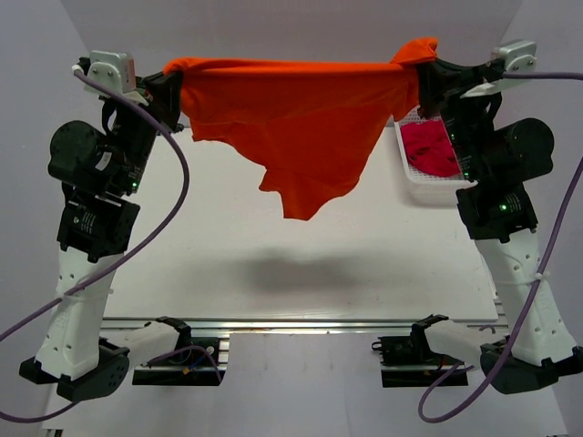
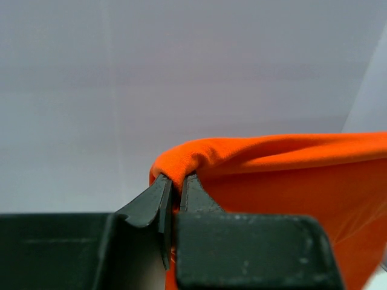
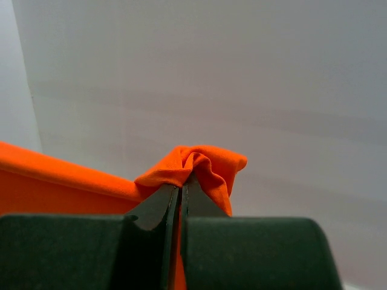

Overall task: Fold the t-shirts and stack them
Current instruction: Flatten out the tshirt

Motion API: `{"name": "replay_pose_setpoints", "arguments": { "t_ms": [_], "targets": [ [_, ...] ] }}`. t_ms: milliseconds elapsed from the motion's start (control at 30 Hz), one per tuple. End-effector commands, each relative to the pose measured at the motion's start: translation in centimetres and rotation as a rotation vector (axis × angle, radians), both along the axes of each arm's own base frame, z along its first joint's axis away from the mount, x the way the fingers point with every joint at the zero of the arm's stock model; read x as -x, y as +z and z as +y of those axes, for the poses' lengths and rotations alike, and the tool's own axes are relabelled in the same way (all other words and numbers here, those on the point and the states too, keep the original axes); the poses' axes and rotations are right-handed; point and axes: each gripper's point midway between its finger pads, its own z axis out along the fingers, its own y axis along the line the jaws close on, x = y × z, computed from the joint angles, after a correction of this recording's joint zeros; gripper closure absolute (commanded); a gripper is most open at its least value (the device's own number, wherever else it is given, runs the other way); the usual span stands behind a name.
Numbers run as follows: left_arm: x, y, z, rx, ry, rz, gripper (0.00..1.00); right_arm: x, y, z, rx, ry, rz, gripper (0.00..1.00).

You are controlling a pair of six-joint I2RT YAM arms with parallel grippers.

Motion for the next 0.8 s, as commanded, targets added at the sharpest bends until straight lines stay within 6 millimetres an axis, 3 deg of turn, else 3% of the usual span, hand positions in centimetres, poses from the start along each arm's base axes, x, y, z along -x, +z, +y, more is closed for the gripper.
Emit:
{"name": "replay_pose_setpoints", "arguments": {
  "t_ms": [0,67,100,167,200,267,400,500,633,667,700,733,767],
  "targets": [
    [3.9,1.3,2.5,0.02,0.043,-0.059,1.0,5.1,3.2,-3.2,-0.047,-0.055,-0.113,1.0],
    [5.1,0.0,2.3,0.008,0.006,-0.055,1.0,4.6,1.3,-2.6,-0.031,-0.032,-0.073,1.0],
    [5.0,-1.4,1.7,-0.003,-0.022,-0.03,1.0,6.5,1.7,-3.0,-0.036,-0.018,-0.1,1.0],
    [6.7,-1.9,1.8,0.01,-0.054,-0.04,1.0,5.8,-0.8,-2.6,-0.02,-0.005,-0.043,1.0],
    [6.4,-3.6,1.1,0.0,-0.081,-0.008,1.0,6.3,-1.5,-2.5,-0.018,0.009,-0.034,1.0],
    [6.7,-4.6,0.7,0.008,-0.111,0.003,1.0,6.8,-3.5,-1.9,-0.02,0.057,-0.002,1.0],
    [5.1,-8.0,0.7,0.03,-0.086,0.084,1.0,6.0,-6.1,-1.1,-0.009,0.085,0.056,1.0],
    [2.2,-11.5,1.3,0.055,-0.002,0.186,1.0,3.1,-8.1,-1.3,-0.033,0.027,0.121,1.0],
    [-2.2,-17.6,1.7,0.062,0.117,0.344,1.0,-3.5,-13.5,-1.3,-0.034,-0.095,0.286,1.0],
    [-3.3,-19.3,2.7,0.066,0.185,0.392,1.0,-5.5,-15.3,-1.0,-0.023,-0.12,0.339,1.0],
    [-5.1,-22.3,2.4,0.065,0.215,0.47,1.0,-7.6,-17.7,-0.5,-0.005,-0.139,0.407,1.0],
    [-5.9,-23.9,2.3,0.048,0.231,0.508,1.0,-8.7,-19.1,-0.7,-0.006,-0.175,0.445,1.0],
    [-7.4,-27.7,2.0,0.026,0.258,0.59,1.0,-11.5,-23.1,0.0,0.016,-0.193,0.539,1.0]
  ]
}}
